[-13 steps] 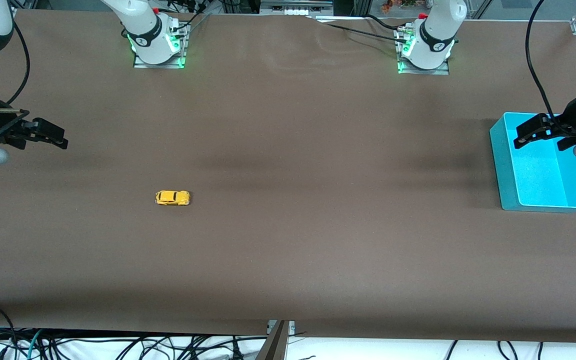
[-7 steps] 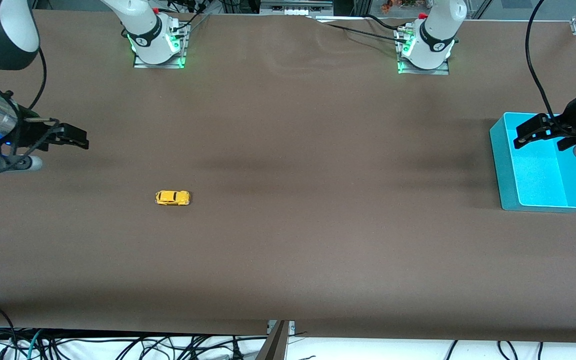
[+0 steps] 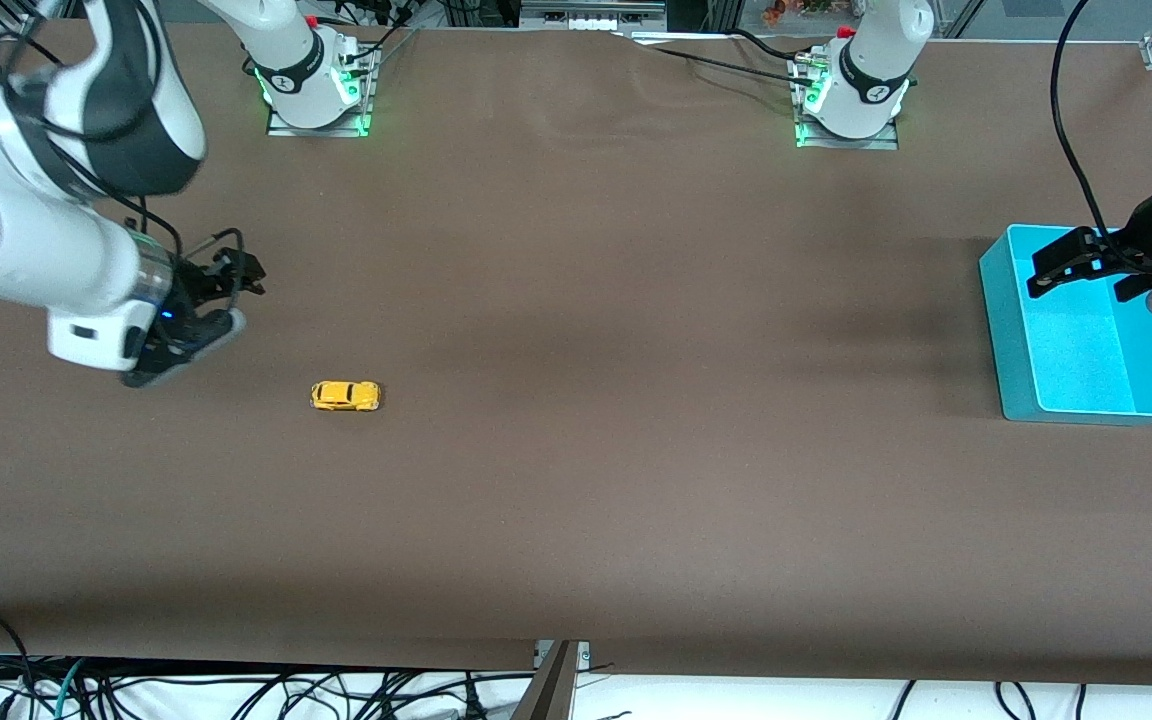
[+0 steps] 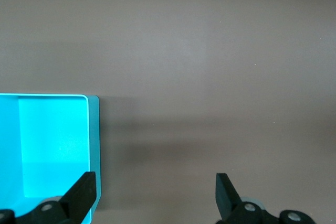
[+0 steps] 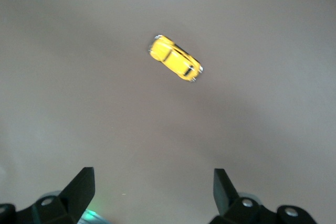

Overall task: Wind and store yellow beetle car
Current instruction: 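Move the right gripper over the yellow beetle car and lower it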

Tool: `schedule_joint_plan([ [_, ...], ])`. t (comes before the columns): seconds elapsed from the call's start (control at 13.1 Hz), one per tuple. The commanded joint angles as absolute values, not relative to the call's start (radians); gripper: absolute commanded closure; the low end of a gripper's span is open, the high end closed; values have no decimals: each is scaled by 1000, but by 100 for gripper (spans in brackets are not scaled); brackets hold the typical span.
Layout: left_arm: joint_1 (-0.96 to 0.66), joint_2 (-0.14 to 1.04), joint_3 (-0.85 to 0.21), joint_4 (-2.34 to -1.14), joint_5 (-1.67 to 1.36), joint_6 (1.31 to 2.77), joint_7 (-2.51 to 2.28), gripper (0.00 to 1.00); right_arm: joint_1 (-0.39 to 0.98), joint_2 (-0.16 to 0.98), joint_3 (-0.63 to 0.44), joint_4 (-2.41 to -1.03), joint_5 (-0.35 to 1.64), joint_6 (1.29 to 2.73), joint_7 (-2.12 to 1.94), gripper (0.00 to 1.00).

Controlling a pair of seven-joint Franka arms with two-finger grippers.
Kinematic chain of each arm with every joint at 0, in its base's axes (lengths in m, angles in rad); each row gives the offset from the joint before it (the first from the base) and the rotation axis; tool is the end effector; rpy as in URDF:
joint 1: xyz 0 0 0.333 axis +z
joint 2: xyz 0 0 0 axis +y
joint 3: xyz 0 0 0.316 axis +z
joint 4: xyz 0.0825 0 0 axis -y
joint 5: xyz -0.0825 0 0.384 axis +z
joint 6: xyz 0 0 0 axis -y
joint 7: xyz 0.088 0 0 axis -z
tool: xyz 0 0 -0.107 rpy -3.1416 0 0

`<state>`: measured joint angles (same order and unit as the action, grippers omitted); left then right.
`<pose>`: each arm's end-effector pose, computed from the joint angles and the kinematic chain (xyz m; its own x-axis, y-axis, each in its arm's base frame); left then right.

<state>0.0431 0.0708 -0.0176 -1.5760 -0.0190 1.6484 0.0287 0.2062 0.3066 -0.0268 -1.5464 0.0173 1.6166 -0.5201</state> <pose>0.5818 0.0133 0.5886 1.0000 -0.0017 0.0022 -0.0017 -0.9998 0.0201 0.6156 0.1153 0.4571 0.7434 0.6386 -0.1989 0.6273 -0.7689 -0.1237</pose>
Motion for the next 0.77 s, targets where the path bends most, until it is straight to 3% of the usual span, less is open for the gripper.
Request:
schedule_joint_plan([
  [0.0,41,80,-18,-1551,-21,1634,43,0,232,366,-32,-1545,-8,1678,-737,0],
  [0.23,41,80,-18,-1551,-20,1635,43,0,235,405,-32,-1606,-6,1800,-917,0],
  [0.69,41,80,-18,-1551,-20,1634,43,0,235,405,-31,-1888,2,2228,-1162,0],
])
